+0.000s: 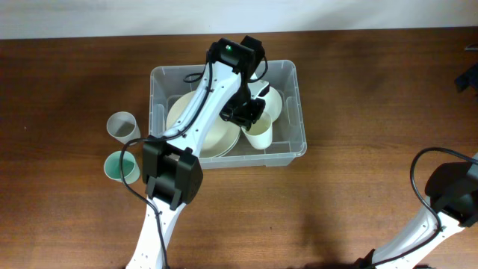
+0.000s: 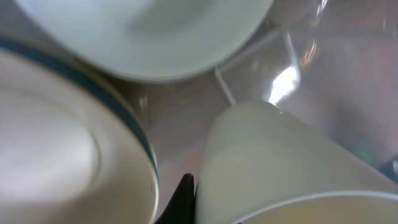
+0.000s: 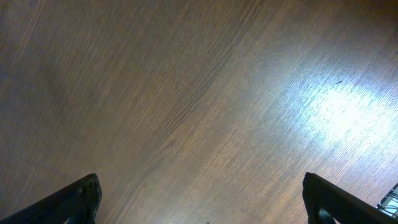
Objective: Pack container
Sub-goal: 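Lower the cream cup into the bin's front right and release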
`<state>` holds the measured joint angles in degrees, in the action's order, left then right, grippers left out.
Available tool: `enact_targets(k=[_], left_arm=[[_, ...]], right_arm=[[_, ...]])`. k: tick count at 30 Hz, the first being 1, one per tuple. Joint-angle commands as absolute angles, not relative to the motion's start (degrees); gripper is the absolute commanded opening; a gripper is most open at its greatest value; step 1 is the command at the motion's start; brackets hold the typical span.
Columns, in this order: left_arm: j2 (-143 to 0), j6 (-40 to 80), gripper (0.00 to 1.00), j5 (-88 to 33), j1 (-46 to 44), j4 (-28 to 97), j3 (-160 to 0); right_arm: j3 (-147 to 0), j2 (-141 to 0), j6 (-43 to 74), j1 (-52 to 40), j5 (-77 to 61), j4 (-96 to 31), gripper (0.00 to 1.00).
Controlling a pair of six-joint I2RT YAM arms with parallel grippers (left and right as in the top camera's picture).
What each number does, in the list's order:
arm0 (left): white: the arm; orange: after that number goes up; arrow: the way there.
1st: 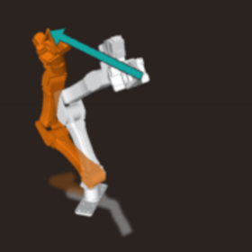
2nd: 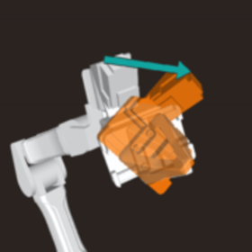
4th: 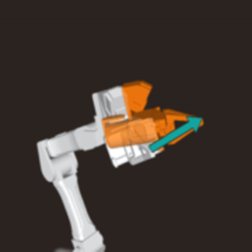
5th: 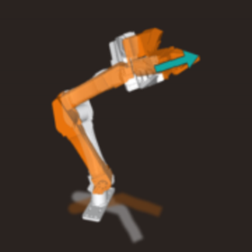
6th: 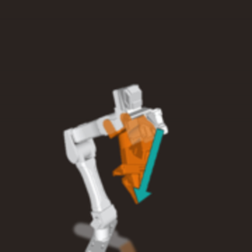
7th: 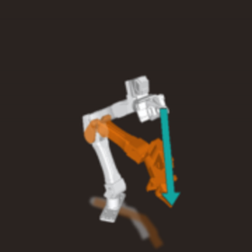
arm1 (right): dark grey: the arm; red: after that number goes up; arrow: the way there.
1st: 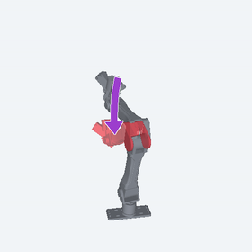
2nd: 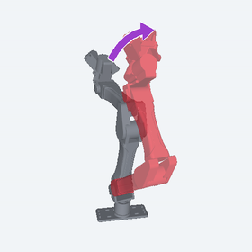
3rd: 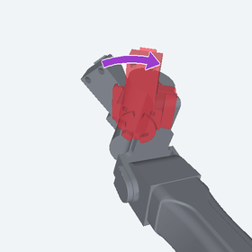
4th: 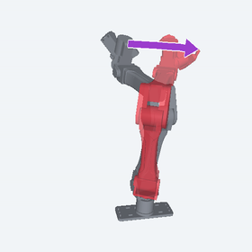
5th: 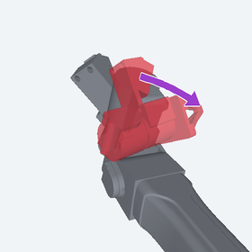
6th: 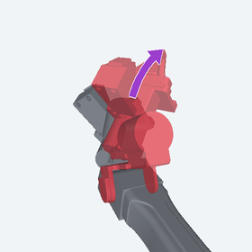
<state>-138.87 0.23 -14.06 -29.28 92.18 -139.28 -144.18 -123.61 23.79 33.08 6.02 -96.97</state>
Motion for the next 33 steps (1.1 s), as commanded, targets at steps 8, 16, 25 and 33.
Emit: enact_targets(k=[8, 16, 25, 33], left_arm=[[-139.1, 0.6, 0.01, -9.9, -29.1, 84.9, -133.9], [-139.1, 0.8, 0.02, -6.5, -29.1, 82.0, -133.9], [-139.1, 0.8, 0.2, -6.6, -29.1, 82.5, -133.9], [-139.0, 0.8, 0.29, -6.6, -29.1, 82.3, -134.2]], right_arm=[[-143.9, -123.4, 24.0, 33.0, 6.7, -97.1, 0.99], [-143.9, -123.4, 24.0, 33.0, 6.7, -97.1, 0.99], [-143.9, -123.4, 24.0, 33.0, 6.7, -97.1, 0.99], [-143.9, -123.4, 24.0, 33.0, 6.7, -97.1, 0.99]])
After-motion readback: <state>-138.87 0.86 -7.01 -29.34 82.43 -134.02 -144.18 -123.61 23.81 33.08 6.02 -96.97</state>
